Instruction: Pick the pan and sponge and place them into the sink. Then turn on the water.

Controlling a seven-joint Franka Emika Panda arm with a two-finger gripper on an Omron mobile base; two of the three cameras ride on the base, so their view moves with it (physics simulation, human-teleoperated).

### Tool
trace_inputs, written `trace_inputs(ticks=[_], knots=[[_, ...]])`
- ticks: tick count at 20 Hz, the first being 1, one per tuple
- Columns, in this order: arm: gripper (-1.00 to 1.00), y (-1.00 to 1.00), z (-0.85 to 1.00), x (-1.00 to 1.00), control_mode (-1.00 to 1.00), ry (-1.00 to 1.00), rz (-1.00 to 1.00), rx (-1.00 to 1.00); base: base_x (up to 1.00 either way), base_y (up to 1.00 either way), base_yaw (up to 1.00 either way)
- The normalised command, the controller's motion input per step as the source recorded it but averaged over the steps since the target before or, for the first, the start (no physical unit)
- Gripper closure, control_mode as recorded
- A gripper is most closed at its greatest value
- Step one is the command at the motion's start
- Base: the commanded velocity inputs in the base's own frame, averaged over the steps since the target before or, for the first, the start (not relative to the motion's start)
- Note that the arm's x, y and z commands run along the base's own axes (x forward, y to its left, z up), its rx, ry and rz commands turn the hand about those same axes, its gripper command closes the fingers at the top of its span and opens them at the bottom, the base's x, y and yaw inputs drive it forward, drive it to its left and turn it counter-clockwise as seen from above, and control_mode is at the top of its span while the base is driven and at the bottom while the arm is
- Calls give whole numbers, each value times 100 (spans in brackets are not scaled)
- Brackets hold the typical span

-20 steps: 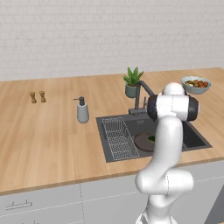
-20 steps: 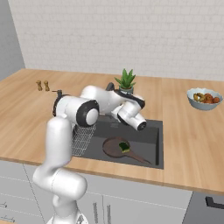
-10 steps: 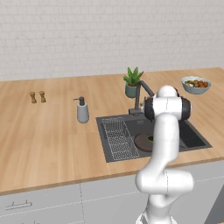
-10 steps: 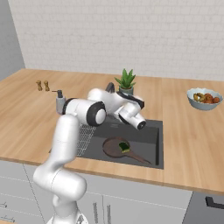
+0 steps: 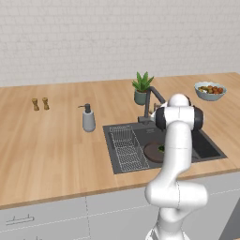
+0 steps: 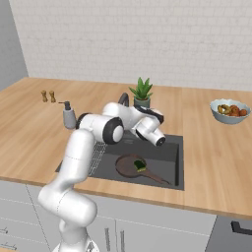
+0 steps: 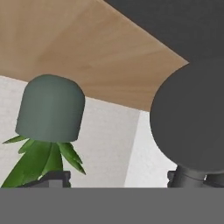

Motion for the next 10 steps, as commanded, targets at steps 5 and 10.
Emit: trace_inputs(ticks=[5, 10], knots=[[100, -32, 6, 6, -100, -1, -6, 9, 0, 0, 0], [100, -57, 19, 10, -100, 0, -14, 14, 0, 0, 0]])
